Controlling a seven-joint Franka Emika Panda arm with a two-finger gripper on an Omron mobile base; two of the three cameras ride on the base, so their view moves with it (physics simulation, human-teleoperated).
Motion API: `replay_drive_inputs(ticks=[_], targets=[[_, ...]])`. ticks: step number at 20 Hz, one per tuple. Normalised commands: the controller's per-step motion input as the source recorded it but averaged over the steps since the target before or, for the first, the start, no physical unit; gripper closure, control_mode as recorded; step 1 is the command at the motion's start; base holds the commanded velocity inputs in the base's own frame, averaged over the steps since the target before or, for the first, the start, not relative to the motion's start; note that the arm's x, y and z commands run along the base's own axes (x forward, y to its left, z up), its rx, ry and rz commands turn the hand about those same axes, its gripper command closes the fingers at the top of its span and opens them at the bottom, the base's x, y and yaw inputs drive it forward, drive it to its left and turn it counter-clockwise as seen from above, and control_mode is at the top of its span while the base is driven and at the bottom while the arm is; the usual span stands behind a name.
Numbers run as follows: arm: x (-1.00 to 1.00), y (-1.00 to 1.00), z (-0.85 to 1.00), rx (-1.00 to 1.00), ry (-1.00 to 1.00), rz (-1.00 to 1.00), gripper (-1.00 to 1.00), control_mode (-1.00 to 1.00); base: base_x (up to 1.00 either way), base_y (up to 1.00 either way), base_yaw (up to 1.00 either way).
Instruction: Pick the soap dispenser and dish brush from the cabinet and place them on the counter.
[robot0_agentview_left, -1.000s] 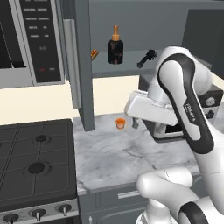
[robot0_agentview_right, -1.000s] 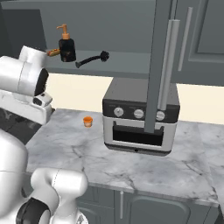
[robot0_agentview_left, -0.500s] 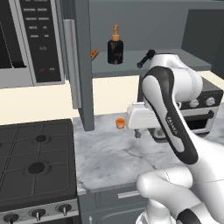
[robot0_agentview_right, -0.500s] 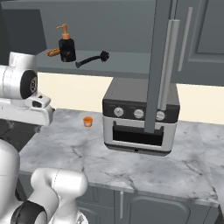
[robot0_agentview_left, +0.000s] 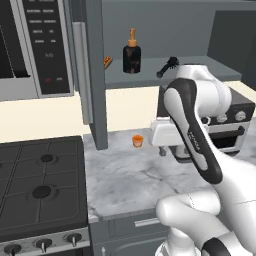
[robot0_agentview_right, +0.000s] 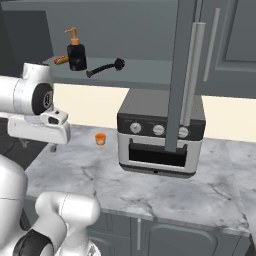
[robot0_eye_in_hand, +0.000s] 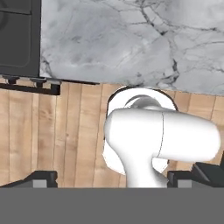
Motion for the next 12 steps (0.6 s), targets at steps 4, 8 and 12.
replay_drive_inputs(ticks=[4, 8, 12], targets=[[0.38, -0.01, 0.06, -0.01, -0.04, -0.07, -1.0, -1.0, 0.0, 0.0, 0.0], [0.39, 0.0, 0.14, -0.05, -0.04, -0.09, -1.0, -1.0, 0.0, 0.0, 0.0], [0.32, 0.0, 0.2, -0.06, -0.07, -0.1, -1.0, -1.0, 0.0, 0.0, 0.0]])
